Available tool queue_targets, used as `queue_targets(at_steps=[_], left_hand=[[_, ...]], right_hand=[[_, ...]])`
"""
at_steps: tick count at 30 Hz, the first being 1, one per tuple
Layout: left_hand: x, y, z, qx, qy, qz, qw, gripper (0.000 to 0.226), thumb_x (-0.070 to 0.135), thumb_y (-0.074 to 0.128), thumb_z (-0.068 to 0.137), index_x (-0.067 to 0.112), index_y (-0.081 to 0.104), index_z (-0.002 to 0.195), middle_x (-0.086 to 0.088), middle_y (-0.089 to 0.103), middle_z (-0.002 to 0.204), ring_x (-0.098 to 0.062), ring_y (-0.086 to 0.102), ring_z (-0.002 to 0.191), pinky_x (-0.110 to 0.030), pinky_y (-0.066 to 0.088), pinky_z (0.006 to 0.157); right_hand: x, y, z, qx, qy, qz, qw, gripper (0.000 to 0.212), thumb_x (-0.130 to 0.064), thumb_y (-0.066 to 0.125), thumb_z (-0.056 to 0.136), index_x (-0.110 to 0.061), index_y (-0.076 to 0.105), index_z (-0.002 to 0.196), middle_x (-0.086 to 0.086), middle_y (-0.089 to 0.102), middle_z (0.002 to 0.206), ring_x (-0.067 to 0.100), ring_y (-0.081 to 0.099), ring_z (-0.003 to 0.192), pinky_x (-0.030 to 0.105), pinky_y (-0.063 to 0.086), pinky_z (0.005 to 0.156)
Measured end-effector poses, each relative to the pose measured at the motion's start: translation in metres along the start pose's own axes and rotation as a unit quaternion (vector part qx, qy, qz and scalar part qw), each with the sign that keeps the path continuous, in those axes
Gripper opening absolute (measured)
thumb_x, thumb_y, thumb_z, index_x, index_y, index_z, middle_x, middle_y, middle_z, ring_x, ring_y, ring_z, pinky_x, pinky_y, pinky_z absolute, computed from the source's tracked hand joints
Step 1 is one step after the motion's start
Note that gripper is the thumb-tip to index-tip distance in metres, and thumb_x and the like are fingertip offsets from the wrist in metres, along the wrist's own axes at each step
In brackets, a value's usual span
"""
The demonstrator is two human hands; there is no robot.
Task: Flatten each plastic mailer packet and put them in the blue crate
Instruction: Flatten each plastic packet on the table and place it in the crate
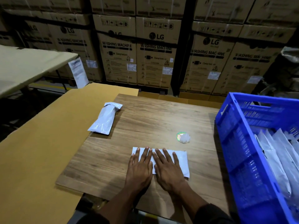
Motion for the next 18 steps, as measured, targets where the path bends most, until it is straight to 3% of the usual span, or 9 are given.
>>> queue_targets(at_steps=[5,11,15,18], left_hand=[[0.001,-0.005,-0.001,-0.006,-0.024,0.007,1.0,0.056,0.035,0.023,0.107,0.013,0.031,0.157,-0.004,0.031,0.163,-0.038,0.022,0.151,-0.053,0.033,0.114],[-0.003,-0.006,-0.001,-0.01,-0.039,0.009,0.999,0.063,0.049,0.036,0.102,0.019,0.034,0.157,0.0,0.032,0.163,-0.039,0.024,0.15,-0.056,0.028,0.116],[-0.009,0.001,-0.002,-0.04,-0.048,0.02,0.998,0.069,0.057,0.034,0.099,0.023,0.027,0.159,0.004,0.026,0.165,-0.037,0.02,0.152,-0.056,0.02,0.118],[-0.022,0.001,-0.004,-0.054,-0.054,0.025,0.997,0.074,0.061,0.034,0.095,0.02,0.033,0.157,0.004,0.032,0.163,-0.036,0.028,0.149,-0.056,0.013,0.115]], right_hand=[[0.022,-0.001,-0.01,0.0,0.037,0.007,0.999,0.059,-0.053,0.032,0.1,-0.027,0.036,0.153,-0.005,0.032,0.16,0.026,0.03,0.147,0.05,0.016,0.117],[0.056,0.003,-0.029,-0.016,0.098,0.018,0.995,0.068,-0.063,0.021,0.099,-0.026,0.029,0.156,-0.001,0.023,0.164,0.026,0.021,0.15,0.05,0.018,0.118],[0.067,0.005,-0.037,-0.027,0.11,0.025,0.993,0.075,-0.067,0.009,0.097,-0.025,0.02,0.158,0.002,0.015,0.166,0.025,0.013,0.152,0.048,0.01,0.119],[0.077,0.002,-0.044,-0.016,0.128,0.022,0.991,0.083,-0.073,-0.004,0.091,-0.027,0.004,0.16,0.0,-0.001,0.167,0.021,-0.002,0.153,0.047,-0.001,0.12]])
Point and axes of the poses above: each hand's wrist, its own z-axis towards the middle knuckle, its own y-axis out of the palm, x = y × z, the point moved 8 cm from there along z, towards the middle knuckle
